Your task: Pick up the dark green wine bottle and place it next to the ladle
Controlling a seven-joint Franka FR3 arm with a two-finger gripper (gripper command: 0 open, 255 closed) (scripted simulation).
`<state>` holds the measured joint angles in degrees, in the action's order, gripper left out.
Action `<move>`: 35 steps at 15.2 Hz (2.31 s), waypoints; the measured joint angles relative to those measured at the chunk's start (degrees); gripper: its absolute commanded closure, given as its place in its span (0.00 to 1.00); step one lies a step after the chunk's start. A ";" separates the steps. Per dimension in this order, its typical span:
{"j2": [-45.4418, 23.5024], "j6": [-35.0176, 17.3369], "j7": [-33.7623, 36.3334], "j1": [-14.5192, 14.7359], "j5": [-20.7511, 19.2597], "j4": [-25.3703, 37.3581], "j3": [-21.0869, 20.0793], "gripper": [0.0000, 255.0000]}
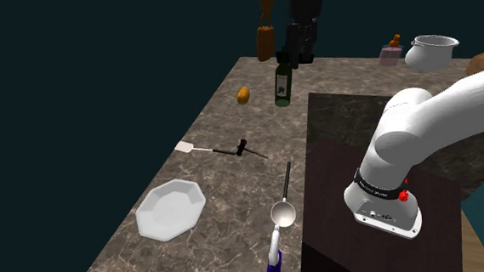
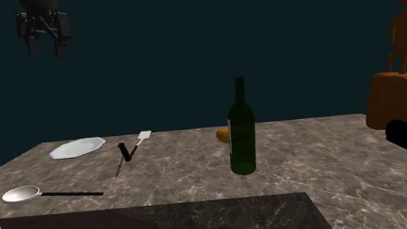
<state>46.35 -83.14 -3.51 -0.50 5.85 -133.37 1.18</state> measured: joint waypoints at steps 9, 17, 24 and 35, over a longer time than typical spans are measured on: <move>-7.13 -6.02 -9.67 -1.83 -6.29 1.63 7.23 0.00; -17.50 -13.10 -20.30 -3.17 -10.61 6.34 15.16 0.00; -29.71 -18.59 -29.90 -3.59 -10.53 14.43 21.77 0.00; -53.16 -21.36 -46.65 -7.31 -1.56 35.18 29.19 0.00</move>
<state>-6.81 -104.50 -50.16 -7.81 4.29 -98.20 30.37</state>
